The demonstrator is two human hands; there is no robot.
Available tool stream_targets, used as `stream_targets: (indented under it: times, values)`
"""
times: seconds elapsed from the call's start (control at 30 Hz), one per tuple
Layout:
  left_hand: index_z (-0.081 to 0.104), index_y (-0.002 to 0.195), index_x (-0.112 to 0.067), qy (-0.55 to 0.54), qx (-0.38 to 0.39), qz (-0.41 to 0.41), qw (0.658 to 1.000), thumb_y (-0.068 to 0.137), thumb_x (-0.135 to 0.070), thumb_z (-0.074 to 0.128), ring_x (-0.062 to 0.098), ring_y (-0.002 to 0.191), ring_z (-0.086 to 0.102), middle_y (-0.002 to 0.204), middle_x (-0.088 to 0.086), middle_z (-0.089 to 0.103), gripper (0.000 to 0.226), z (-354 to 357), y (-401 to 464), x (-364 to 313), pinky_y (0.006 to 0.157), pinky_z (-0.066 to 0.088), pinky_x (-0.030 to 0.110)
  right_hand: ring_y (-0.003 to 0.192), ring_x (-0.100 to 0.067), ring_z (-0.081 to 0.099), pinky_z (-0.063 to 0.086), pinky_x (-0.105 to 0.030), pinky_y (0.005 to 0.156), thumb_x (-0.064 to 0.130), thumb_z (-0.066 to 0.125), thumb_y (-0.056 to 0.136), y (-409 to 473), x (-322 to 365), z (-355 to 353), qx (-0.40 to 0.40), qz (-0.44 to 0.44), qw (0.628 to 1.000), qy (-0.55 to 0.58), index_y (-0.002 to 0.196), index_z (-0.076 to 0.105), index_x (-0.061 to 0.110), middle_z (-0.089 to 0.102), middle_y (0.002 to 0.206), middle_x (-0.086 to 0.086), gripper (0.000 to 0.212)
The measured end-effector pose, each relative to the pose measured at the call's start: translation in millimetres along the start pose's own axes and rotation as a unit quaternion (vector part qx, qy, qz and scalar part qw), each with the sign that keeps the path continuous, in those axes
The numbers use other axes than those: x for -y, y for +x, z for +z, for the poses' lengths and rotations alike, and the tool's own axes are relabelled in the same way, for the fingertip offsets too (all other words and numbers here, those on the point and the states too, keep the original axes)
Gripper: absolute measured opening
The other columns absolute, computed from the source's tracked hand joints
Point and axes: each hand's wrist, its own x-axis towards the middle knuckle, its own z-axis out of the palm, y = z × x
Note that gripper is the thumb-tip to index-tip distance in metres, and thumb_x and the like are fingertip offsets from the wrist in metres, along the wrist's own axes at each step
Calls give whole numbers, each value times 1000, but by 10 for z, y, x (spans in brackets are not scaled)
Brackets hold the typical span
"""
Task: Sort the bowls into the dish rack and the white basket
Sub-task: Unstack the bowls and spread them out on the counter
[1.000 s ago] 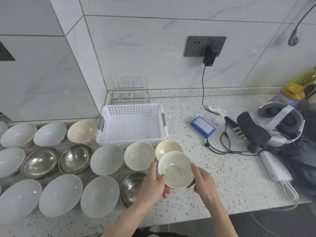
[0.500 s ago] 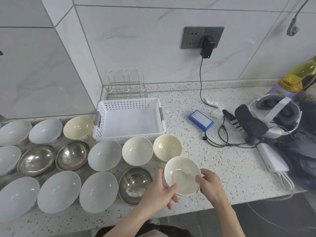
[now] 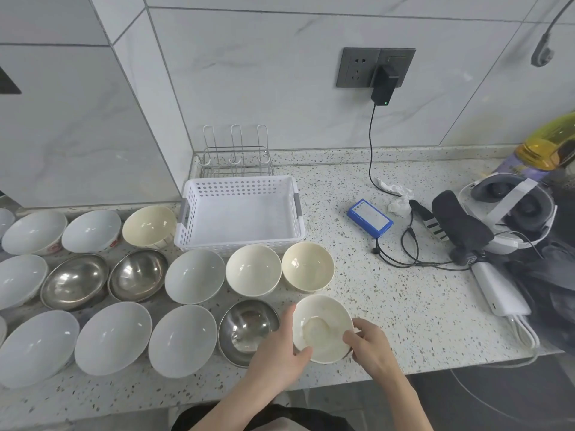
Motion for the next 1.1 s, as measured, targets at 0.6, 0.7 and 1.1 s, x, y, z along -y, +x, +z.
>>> stream_targets:
  times: [0.6,0.7,1.1]
  values:
    - [8,153,-33,100,-35,-1,994,89,-37,61,9,76,58,85,-13,52,83,-26,72,30,57,43,21,45,-1,57,37,-13,43,10,56,87,64,92,84,40,-14,999,-34,97,69,18,69,57,8,18]
    - [7,154,-32,105,-29,-7,994,89,-38,61,9,76,56,85,-13,51,84,-46,79,23,53,39,19,44,0,56,37,-12,43,14,56,88,55,101,74,43,-12,998,-39,96,68,20,69,58,8,16]
    - [5,157,-30,44,29,-10,999,91,-38,59,7,79,69,80,-7,69,86,-99,97,93,71,56,27,40,-4,47,33,-15,39,41,53,93,77,279,6,64,94,988,-107,102,63,22,74,74,1,23]
